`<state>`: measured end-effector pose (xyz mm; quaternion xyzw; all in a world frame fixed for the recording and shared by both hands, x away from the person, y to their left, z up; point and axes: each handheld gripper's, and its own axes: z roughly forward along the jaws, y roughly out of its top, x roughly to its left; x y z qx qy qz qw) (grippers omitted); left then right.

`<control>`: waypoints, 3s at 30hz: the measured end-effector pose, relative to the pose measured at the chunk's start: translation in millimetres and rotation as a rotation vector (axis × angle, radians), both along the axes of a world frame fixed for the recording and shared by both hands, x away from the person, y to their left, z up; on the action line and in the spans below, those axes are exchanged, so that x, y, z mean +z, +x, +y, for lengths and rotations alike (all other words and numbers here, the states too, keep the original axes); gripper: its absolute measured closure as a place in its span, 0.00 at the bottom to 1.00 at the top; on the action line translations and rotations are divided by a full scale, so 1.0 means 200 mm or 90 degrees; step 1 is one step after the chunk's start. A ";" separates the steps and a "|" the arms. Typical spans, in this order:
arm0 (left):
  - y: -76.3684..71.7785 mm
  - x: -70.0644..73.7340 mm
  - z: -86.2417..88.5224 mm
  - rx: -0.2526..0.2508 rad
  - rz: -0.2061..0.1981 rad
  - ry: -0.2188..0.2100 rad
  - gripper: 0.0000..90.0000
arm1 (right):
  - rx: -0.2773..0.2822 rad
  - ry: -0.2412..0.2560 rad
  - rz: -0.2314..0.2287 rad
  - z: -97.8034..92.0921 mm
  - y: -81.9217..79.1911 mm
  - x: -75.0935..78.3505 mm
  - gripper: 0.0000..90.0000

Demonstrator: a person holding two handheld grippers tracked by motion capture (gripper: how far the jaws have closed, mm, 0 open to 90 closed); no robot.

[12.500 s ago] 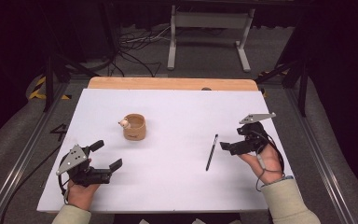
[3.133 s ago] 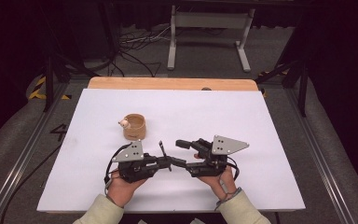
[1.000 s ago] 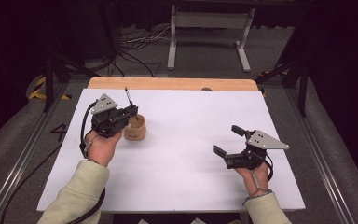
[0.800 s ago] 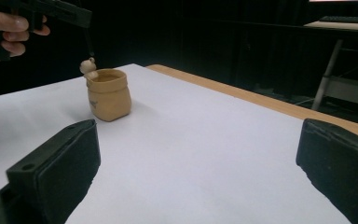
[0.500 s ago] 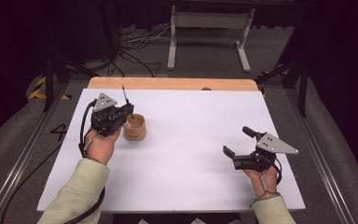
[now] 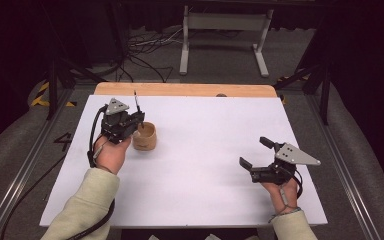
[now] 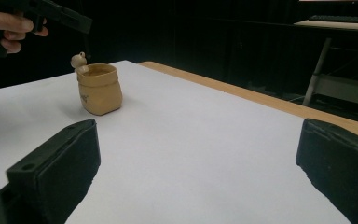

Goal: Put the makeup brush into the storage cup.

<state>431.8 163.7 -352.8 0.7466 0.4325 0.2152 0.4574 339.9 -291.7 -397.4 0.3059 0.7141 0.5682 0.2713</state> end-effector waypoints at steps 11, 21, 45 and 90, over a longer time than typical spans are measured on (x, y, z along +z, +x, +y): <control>0.05 -0.07 0.02 0.007 0.045 -0.021 0.92 | 0.010 0.020 0.011 0.00 0.01 -0.01 0.00; 0.06 -0.13 0.02 0.013 0.059 -0.015 0.92 | 0.021 0.029 0.023 0.01 0.01 -0.01 0.00; 0.05 -0.15 0.01 0.014 0.041 -0.020 0.53 | 0.033 0.047 0.033 0.01 0.01 -0.01 0.00; -0.42 -0.25 0.32 -0.159 -0.087 -0.141 0.05 | 0.034 0.006 0.044 -0.06 -0.01 -0.04 0.00</control>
